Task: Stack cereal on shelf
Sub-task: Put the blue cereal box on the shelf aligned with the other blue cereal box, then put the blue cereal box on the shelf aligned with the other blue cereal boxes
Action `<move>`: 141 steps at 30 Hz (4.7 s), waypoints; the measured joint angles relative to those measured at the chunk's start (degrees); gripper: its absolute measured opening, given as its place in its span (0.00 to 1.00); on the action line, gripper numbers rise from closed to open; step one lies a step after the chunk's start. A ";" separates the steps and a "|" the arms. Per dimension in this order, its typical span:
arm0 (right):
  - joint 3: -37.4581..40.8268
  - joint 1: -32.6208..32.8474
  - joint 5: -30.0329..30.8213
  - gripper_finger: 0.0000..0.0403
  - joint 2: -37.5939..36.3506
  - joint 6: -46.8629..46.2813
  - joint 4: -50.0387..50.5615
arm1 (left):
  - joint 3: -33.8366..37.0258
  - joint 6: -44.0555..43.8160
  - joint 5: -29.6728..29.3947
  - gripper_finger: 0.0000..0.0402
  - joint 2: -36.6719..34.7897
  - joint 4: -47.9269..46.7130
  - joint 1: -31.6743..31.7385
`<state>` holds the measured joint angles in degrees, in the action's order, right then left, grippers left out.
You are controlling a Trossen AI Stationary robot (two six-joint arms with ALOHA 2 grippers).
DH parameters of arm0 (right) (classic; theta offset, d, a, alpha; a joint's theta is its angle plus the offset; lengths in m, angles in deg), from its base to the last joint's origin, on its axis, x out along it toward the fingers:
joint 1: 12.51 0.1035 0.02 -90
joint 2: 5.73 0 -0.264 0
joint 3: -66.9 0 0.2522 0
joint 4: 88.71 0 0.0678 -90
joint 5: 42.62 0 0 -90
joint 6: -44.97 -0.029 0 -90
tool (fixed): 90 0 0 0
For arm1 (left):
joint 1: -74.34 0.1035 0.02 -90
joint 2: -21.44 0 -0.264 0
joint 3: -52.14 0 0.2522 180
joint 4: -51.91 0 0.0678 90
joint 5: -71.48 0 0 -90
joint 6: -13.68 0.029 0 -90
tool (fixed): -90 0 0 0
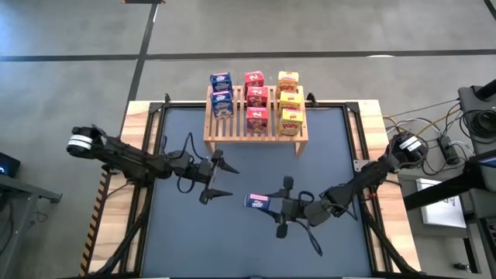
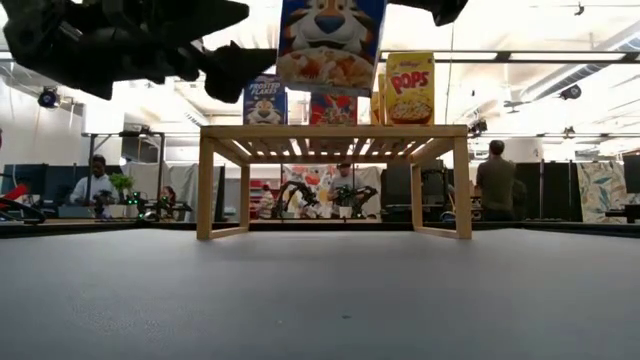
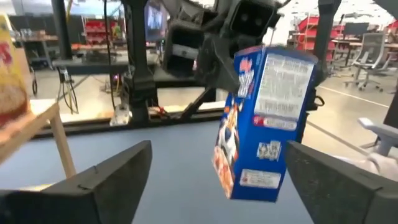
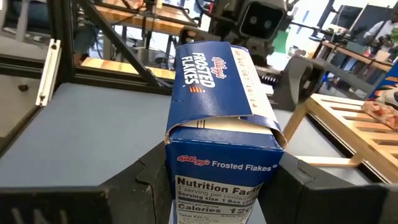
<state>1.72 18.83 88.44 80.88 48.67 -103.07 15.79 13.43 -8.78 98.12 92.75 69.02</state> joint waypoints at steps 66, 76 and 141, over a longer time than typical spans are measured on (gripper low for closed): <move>0.09 -3.64 1.50 0.41 0.04 -0.83 2.28 | -14.14 -4.36 4.28 0.65 12.15 -10.94 -0.31; 0.09 -3.64 1.51 0.41 0.04 -1.26 2.52 | -14.14 -3.89 4.10 0.54 12.15 -10.95 -0.31; -19.48 -18.98 -35.52 0.76 21.20 1.51 16.77 | 8.22 -1.80 -7.74 0.54 -36.04 -27.46 0.92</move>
<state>-17.76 -0.15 52.92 102.08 50.18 -86.31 24.01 11.63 -16.52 62.08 65.28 69.94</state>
